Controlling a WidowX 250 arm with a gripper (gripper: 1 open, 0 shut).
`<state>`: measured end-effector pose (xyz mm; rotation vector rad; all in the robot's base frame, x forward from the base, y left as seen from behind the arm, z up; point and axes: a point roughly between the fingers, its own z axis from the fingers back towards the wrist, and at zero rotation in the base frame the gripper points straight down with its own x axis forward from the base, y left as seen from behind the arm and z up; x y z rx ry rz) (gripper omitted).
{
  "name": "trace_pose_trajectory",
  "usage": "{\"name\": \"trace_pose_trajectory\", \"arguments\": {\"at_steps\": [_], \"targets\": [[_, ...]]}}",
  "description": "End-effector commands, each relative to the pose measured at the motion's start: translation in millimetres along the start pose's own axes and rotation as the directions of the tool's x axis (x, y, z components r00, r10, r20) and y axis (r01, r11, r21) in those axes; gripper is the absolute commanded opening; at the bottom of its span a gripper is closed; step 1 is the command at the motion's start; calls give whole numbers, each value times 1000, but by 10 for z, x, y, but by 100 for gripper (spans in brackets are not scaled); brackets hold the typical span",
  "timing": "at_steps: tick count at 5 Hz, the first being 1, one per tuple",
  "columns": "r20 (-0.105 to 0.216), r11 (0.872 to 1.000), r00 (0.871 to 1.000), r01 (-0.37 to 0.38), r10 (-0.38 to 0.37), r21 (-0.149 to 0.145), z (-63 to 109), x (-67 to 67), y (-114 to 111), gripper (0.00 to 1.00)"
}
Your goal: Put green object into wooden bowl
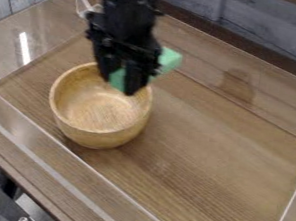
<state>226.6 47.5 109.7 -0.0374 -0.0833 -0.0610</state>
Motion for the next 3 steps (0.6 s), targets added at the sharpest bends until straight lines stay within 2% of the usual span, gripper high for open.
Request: {"name": "trace_pose_trajectory", "arguments": {"at_steps": [1, 2, 3], "targets": [[18, 999, 1000, -24, 23, 22, 119, -63, 169, 0], [5, 998, 998, -55, 55, 31, 148, -117, 125, 0], [-8, 998, 999, -50, 50, 34, 95, -78, 153, 0]]}}
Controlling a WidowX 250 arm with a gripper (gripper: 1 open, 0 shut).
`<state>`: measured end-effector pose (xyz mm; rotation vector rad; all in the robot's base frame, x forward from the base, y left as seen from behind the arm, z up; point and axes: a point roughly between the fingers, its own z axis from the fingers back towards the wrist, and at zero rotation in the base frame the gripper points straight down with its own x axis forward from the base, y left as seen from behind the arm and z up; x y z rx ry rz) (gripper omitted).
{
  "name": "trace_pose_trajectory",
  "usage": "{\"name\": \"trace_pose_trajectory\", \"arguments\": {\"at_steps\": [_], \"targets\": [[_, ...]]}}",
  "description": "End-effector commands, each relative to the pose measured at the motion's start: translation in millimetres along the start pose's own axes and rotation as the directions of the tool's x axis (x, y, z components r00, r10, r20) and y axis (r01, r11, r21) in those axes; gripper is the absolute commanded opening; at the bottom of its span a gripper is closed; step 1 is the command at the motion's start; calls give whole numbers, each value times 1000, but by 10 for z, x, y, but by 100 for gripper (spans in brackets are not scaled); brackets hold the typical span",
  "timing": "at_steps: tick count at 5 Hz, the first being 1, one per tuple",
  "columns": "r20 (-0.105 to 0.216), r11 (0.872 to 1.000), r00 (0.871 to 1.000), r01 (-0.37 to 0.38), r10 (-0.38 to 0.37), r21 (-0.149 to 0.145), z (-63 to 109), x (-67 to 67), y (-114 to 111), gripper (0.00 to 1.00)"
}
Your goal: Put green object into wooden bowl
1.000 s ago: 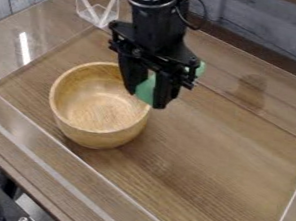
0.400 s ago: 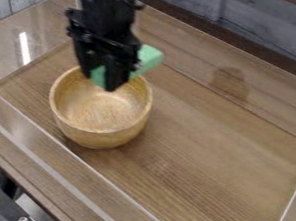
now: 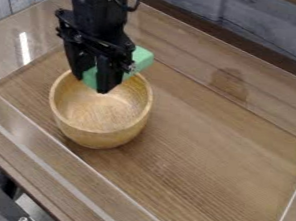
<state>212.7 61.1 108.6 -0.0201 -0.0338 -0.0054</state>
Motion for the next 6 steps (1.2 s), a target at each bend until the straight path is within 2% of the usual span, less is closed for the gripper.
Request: {"name": "trace_pose_trajectory", "arguments": {"at_steps": [1, 2, 3, 4, 5, 6], "targets": [[28, 1000, 1000, 10, -11, 18, 39, 113, 51, 0], [19, 999, 999, 40, -41, 21, -15, 107, -45, 100], [14, 998, 998, 65, -66, 23, -70, 134, -126, 100], [9, 993, 993, 114, -114, 21, -104, 180, -88, 0], [6, 988, 988, 152, -153, 13, -62, 221, -42, 0], [4, 992, 992, 125, -125, 7, -67, 213, -76, 0]]}}
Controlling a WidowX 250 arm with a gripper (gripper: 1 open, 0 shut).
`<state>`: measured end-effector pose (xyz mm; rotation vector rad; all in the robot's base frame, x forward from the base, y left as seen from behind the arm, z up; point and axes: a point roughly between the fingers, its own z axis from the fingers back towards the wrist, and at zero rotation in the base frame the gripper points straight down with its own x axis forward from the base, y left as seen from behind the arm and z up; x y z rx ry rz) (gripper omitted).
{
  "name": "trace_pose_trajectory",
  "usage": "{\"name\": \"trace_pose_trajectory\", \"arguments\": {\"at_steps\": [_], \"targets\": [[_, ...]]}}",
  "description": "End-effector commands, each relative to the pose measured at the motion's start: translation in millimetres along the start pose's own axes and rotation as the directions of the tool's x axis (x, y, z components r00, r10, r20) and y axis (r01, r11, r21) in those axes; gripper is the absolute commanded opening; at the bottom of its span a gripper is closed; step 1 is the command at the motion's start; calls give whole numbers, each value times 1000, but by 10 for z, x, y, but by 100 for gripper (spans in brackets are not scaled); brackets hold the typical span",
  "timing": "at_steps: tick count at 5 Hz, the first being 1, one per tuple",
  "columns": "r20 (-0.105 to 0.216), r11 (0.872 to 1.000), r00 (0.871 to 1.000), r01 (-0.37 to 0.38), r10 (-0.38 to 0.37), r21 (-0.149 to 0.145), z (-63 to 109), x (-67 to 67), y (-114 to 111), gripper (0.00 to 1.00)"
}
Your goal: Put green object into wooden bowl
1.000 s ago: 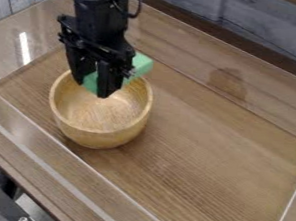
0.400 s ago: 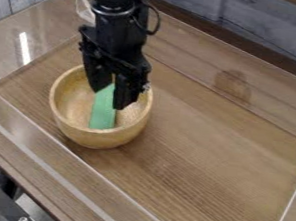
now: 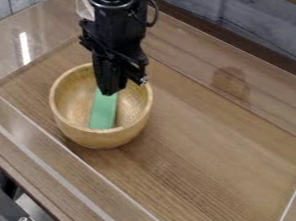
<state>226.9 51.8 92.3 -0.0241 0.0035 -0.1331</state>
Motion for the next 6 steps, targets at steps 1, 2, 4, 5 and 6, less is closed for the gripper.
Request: {"name": "trace_pose_trajectory", "arguments": {"at_steps": [1, 2, 4, 5, 6], "targets": [[37, 1000, 999, -29, 28, 8, 90, 65, -18, 0], [32, 999, 999, -42, 42, 1, 153, 137, -105, 0], [28, 995, 994, -104, 104, -9, 283, 227, -56, 0], [30, 987, 987, -157, 158, -17, 347, 258, 49, 0], [29, 979, 979, -201, 202, -24, 406, 283, 123, 0]]}}
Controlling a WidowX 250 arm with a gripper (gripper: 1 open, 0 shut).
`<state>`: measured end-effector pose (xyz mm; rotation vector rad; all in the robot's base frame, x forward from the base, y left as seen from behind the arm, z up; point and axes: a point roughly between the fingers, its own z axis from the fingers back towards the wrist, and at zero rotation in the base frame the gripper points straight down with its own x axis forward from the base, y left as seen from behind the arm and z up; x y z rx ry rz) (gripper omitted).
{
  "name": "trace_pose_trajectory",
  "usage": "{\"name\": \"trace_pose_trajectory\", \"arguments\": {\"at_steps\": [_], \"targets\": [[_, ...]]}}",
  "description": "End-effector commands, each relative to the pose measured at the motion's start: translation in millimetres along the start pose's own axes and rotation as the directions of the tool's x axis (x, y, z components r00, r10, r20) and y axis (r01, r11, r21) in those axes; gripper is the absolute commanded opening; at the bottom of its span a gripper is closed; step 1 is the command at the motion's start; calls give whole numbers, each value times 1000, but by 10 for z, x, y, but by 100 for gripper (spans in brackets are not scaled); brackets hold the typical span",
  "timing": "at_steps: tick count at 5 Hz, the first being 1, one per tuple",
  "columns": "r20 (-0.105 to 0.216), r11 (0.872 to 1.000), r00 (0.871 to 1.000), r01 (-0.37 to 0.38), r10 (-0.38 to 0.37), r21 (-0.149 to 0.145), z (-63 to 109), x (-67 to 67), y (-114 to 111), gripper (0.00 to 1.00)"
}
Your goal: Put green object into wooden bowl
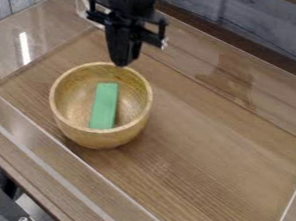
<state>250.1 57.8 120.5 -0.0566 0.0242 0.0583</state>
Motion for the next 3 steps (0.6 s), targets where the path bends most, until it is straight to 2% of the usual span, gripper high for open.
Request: {"name": "trace_pose_trajectory", "arguments": {"at_steps": [1, 2, 3], "targets": [[46, 1000, 999, -26, 26, 4, 107, 46, -6, 0], [43, 999, 998, -38, 38, 1, 99, 21, -36, 0], [39, 1000, 999, -30, 30, -2, 164, -57, -74, 0]]}}
